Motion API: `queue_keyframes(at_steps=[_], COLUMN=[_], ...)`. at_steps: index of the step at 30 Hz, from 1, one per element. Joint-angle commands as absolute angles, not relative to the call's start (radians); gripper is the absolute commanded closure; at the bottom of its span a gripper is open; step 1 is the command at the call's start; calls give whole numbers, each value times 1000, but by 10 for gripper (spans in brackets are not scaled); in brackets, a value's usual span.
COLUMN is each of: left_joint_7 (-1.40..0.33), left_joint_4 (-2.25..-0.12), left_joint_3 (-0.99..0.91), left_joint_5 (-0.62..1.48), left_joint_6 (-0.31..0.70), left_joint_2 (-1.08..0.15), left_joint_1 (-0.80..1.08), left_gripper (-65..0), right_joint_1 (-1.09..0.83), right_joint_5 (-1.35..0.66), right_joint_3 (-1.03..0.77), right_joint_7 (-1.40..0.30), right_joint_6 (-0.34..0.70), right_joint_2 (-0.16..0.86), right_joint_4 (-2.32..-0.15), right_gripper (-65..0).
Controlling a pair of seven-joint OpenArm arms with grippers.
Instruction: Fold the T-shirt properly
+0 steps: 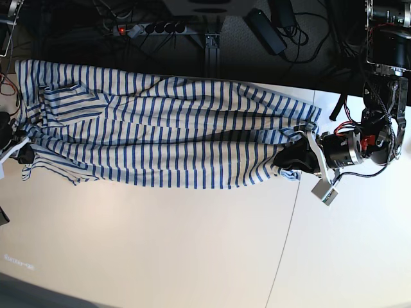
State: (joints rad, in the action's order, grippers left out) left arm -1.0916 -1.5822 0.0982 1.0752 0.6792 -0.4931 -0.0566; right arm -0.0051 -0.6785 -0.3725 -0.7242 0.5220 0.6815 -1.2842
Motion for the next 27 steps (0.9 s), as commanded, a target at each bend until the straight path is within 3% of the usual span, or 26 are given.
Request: queue_keyframes(at_steps=[1, 15, 22, 23, 27], left_joint_7=[-1066, -1086, -1105, -1105, -1103], left_joint_4=[-1598, -1598, -1598, -1598, -1598], left_joint_3=[91, 91, 91, 91, 91], left_joint_5=[1095, 1110, 1166, 1166, 1164], left_joint_6=[698, 698, 698, 698, 698], left_joint_2=[-512, -609, -610, -610, -610], left_joint_1=[-78, -61, -1, 7, 23], left_gripper=[0, 0, 0, -11, -215], right_joint_1=[-14, -294, -348, -348, -347], right_joint_5=[-693, -752, -767, -767, -767], right_joint_3=[-395, -609, -622, -622, -622], right_joint_7=[-709, -745, -776, -786, -786], right_joint_6=[598, 598, 595, 595, 595], right_joint_2=[715, 717, 706, 700, 678], right_joint_4=[-1321, -1507, -1512, -1509, -1492], right_gripper=[0, 0, 0, 0, -14])
